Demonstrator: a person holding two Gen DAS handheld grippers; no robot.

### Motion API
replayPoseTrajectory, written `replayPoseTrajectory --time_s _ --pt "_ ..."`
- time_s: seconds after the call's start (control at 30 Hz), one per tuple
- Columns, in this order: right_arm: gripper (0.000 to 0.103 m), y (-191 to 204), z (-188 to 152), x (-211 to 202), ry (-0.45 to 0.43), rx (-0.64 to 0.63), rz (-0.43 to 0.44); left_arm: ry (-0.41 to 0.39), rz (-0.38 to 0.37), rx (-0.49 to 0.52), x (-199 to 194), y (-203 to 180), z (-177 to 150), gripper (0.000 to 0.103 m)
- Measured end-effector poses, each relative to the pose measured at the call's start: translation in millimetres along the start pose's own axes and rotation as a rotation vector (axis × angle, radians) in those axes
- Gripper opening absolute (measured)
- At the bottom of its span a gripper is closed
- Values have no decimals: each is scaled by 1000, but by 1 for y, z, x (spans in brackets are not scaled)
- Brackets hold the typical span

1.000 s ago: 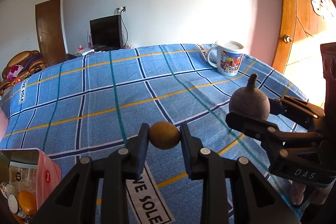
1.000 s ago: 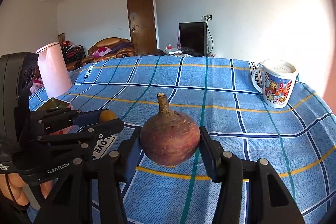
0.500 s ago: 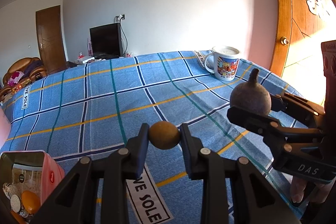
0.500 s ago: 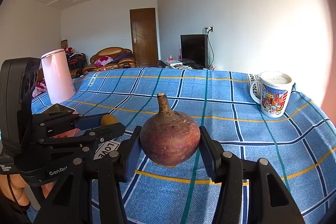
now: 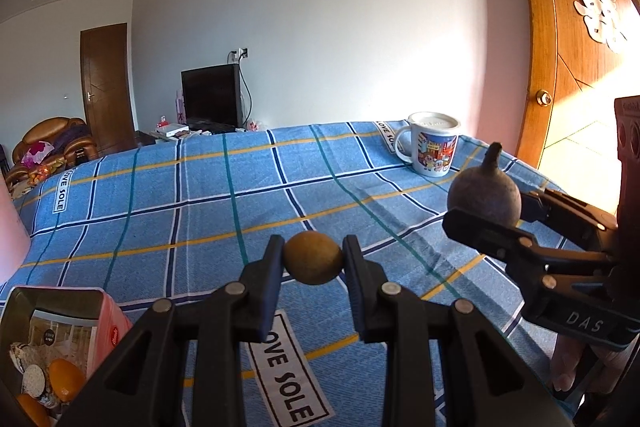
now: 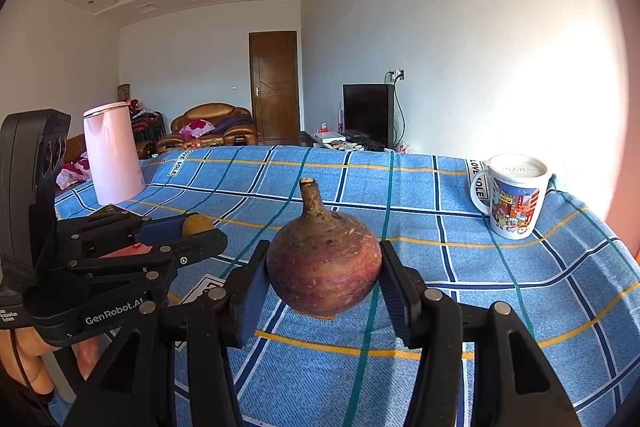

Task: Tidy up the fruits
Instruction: 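Carry the yellow fruit and passion fruit toward the tin box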

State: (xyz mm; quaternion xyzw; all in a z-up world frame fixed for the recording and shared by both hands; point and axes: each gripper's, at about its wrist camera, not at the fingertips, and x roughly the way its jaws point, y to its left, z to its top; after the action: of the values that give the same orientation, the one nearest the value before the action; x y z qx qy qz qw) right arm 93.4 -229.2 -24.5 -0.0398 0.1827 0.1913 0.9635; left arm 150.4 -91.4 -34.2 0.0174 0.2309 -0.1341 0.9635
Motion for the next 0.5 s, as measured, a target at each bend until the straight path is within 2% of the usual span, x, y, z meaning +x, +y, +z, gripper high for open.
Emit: replayPoseTrajectory --time_s 0.5 --pt "54 3 -1 -7 -42 -21 -16 -74 11 -3 -17 2 -3 31"
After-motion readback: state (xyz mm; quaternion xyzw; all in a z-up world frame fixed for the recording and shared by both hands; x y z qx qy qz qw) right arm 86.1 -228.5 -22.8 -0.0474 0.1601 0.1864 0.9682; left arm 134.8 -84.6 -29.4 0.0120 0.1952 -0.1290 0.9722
